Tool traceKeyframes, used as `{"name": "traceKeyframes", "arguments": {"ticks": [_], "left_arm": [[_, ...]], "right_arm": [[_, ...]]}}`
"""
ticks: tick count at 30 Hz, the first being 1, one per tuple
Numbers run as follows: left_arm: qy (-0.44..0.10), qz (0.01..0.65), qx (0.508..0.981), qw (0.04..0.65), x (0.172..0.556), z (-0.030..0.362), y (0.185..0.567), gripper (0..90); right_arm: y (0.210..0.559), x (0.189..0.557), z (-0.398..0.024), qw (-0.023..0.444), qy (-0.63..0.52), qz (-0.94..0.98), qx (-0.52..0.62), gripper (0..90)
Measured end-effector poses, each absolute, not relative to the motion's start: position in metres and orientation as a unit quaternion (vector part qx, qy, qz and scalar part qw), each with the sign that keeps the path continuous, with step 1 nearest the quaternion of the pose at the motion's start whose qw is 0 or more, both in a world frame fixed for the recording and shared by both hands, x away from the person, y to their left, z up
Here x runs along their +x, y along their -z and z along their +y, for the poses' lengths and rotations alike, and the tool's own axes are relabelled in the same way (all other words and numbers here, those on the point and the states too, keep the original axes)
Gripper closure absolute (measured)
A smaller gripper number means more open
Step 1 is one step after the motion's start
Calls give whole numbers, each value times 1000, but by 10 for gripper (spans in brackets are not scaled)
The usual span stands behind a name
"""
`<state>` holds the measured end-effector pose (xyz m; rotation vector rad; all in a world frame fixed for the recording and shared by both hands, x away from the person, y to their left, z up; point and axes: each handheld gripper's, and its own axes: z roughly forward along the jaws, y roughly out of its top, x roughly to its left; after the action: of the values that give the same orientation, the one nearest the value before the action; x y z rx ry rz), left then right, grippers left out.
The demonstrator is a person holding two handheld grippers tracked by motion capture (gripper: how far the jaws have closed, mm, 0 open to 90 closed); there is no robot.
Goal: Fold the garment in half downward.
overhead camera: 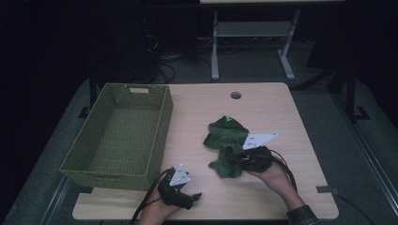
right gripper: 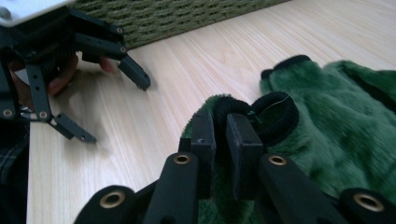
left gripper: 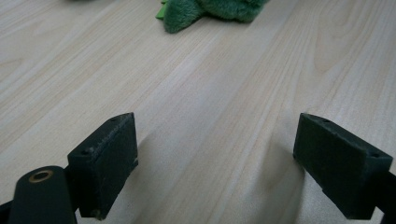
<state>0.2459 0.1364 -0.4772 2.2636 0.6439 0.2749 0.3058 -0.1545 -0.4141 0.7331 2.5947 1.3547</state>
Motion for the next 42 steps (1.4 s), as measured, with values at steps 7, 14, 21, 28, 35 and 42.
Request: {"name": "traceKeyframes", "arguments": {"ticks": [7, 14, 21, 28, 35, 42], "left_arm": [[-107, 252, 885, 377, 246, 136, 477, 129], [-108, 250, 886, 375, 246, 137, 477, 129], [-106, 252, 886, 376, 246, 137, 477, 129], [-106, 252, 886, 375, 246, 136, 477, 129], [-106, 252, 886, 376, 246, 137, 477, 129], [-106, 252, 886, 375, 246, 137, 477, 129]], "right_arm": [[406, 310, -156, 68, -468, 845, 251, 809], [401, 318, -184, 99, -476, 823, 294, 893], [423, 326, -189, 68, -461, 825, 319, 897], [443, 327, -165, 38, -441, 844, 304, 897], [457, 328, -155, 26, -408, 860, 307, 899], [463, 329, -153, 22, -394, 862, 318, 900]]}}
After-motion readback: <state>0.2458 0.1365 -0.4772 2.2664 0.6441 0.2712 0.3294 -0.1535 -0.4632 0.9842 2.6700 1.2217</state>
